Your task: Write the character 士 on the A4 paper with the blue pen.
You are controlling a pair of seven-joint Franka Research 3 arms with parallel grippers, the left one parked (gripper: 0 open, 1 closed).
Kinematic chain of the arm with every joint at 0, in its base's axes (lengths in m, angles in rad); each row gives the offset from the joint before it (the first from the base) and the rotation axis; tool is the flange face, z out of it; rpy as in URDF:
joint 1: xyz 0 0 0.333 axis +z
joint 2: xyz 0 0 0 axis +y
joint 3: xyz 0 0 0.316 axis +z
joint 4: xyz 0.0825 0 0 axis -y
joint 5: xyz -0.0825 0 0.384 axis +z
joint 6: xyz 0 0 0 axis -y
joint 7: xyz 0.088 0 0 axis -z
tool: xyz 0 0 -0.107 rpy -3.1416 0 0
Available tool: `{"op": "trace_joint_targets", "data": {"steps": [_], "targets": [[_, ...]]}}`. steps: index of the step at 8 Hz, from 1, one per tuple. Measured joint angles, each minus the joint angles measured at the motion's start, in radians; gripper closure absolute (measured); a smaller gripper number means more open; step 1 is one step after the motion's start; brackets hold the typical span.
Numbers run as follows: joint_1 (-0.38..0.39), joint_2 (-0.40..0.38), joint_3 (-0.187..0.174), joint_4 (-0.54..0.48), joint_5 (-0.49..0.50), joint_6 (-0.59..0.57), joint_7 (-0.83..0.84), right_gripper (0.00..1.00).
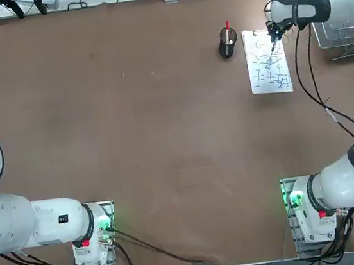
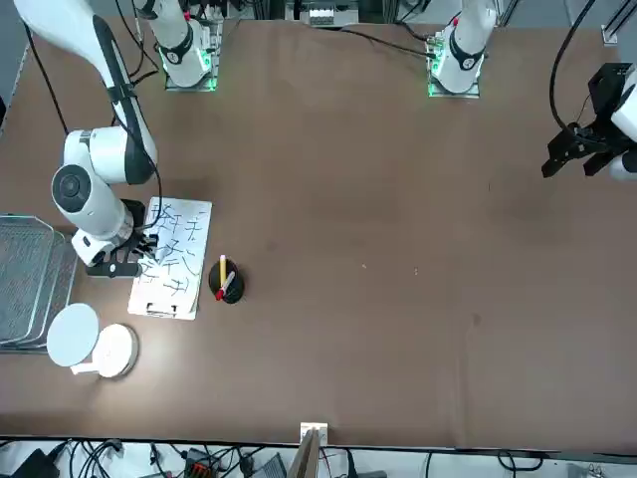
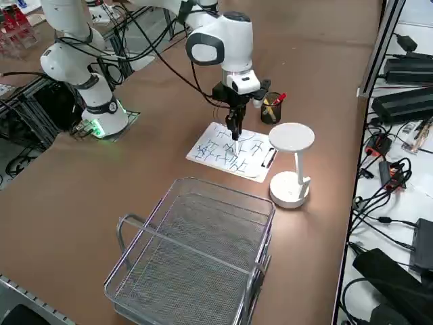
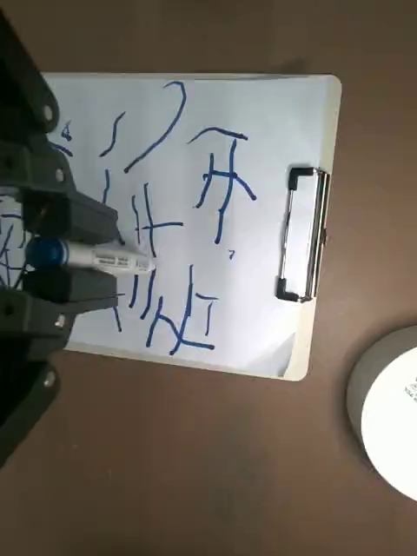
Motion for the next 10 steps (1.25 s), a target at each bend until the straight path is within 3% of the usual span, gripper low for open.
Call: {"op": "trace_joint_targets", "data": {"steps": [10], "targets": [[0.000,-0.002,0.010,0.003,0.000,0.001,-0.019,0.79]]}}
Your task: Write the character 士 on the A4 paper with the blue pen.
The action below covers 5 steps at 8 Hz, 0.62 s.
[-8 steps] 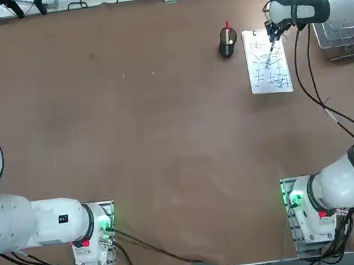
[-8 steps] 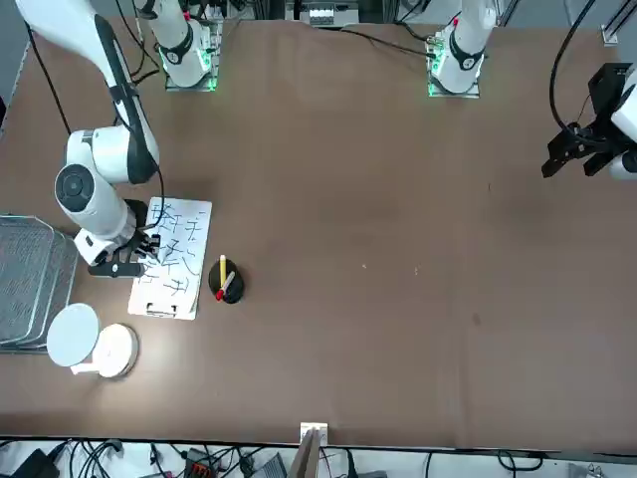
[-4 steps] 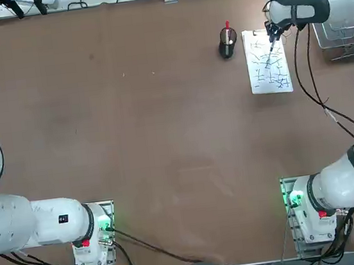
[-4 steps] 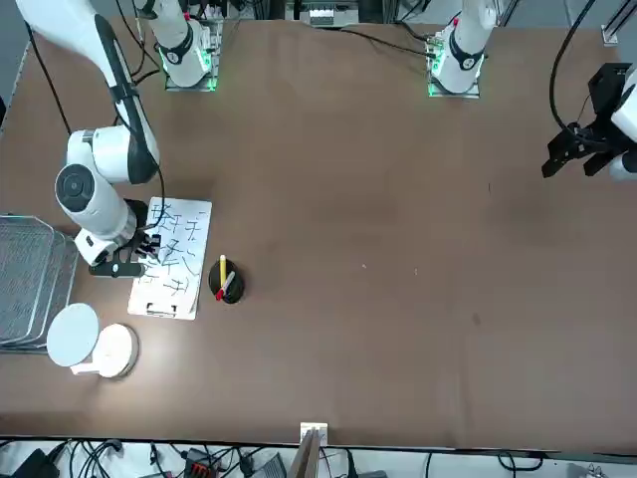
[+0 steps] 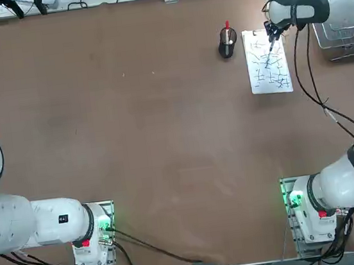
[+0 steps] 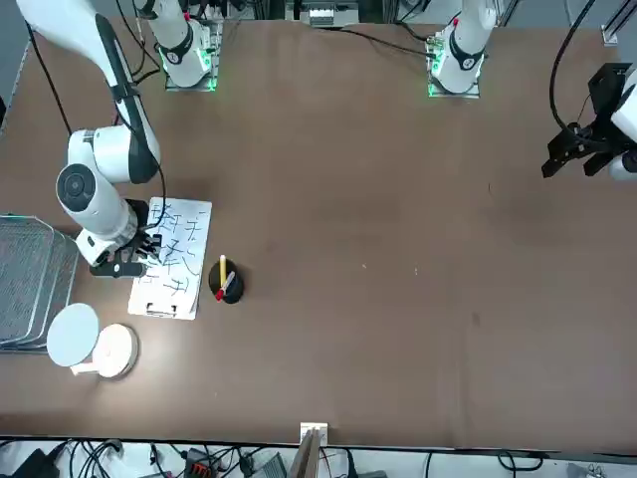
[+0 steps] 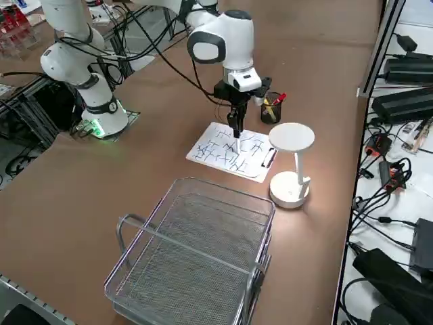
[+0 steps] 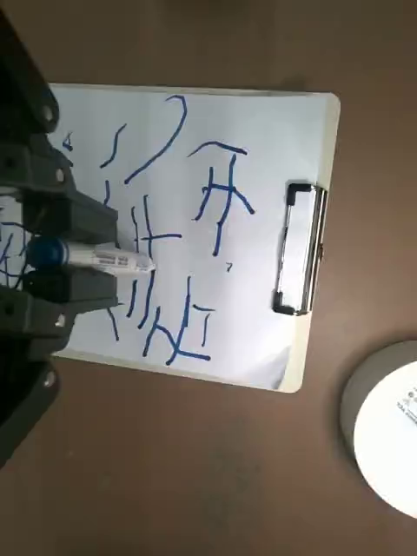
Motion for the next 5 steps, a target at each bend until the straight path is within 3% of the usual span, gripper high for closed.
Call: {"op": "trace_joint_targets", "data": {"steps": [5], "targets": [[-0.001,-0.028,-0.001,0.047,-0.001,-0.064,-0.154,0.79]]}}
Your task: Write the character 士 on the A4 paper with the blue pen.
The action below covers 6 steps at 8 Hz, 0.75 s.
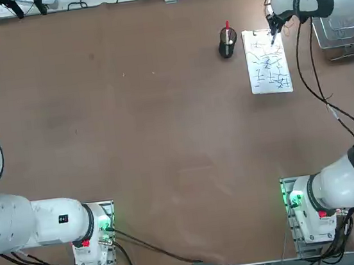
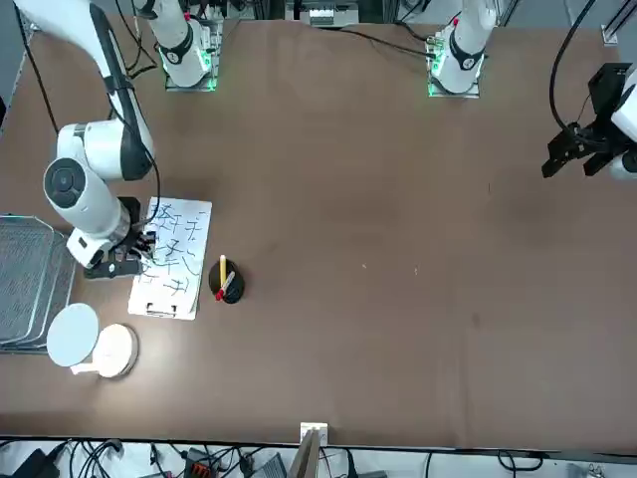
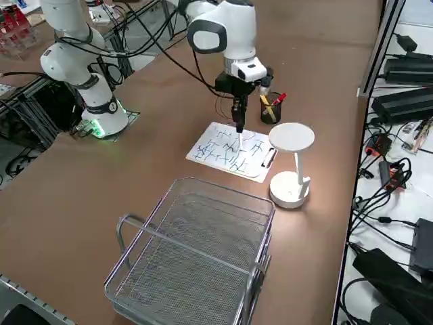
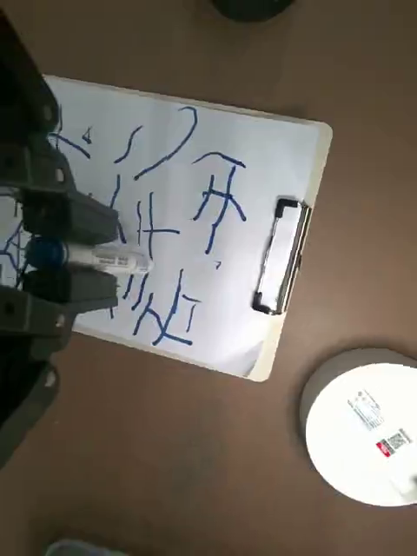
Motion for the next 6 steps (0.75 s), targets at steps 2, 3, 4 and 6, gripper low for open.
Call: {"op": "trace_joint_targets", "data": {"steps": [2,3,4,6], "targets": [[-0.001,0.001,-0.007,0.002,0.000,-0.002,-0.131,0.79],[-0.004,0.002,-0.010,0.002,-0.002,-0.002,-0.214,0.79],[-0.010,0.002,-0.012,0.002,-0.003,0.002,-0.324,0.79],[-0.031,0.002,-0.014,0.003,-0.003,0.025,-0.543,0.79]]}}
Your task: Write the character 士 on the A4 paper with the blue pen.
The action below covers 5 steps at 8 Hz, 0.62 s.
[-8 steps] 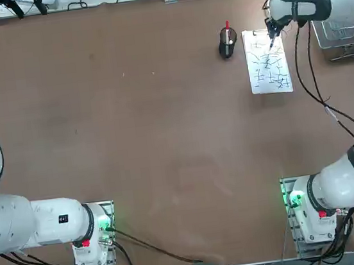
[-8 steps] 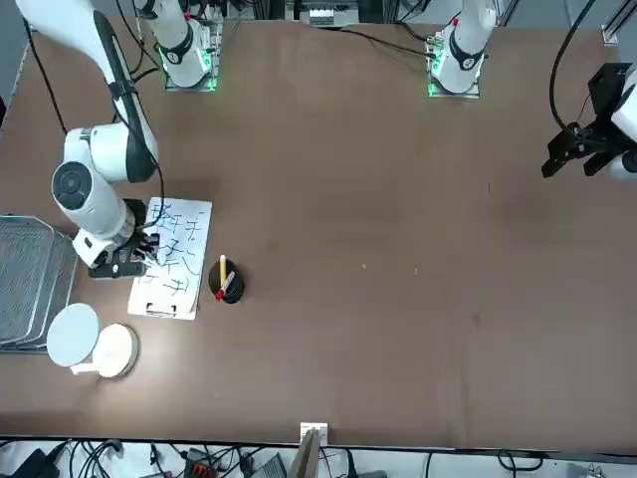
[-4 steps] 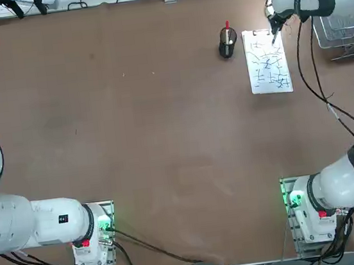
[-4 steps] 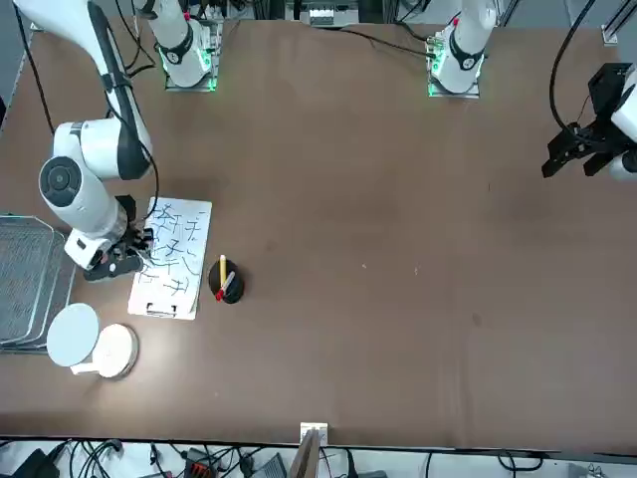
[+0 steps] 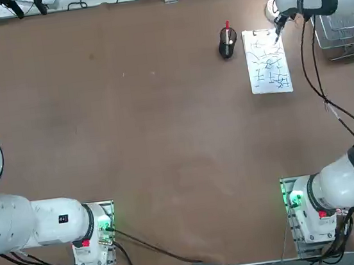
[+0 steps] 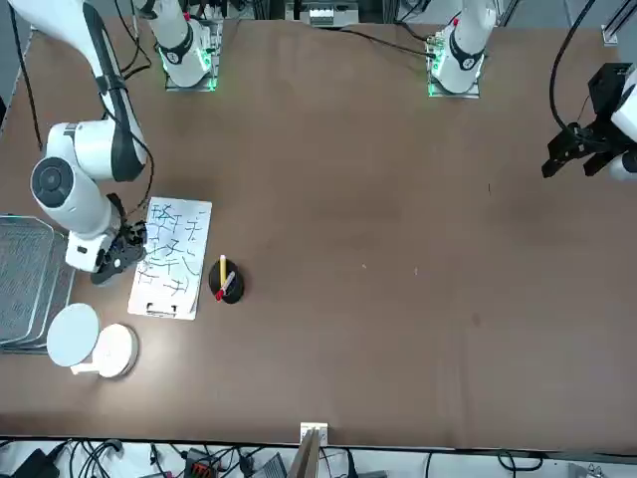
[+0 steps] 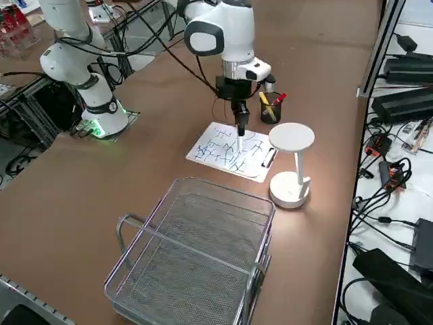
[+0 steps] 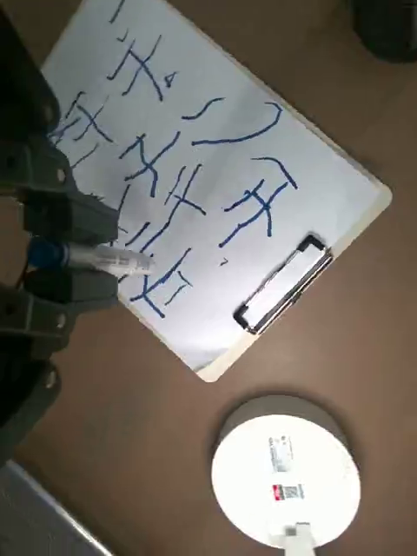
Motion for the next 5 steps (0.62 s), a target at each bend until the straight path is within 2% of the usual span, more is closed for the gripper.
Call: {"op": "trace_joint_targets", "data": {"steps": [5], "targets": [[-0.014,0.001,0.000,0.000,0.000,0.013,-0.436,0.79]]}}
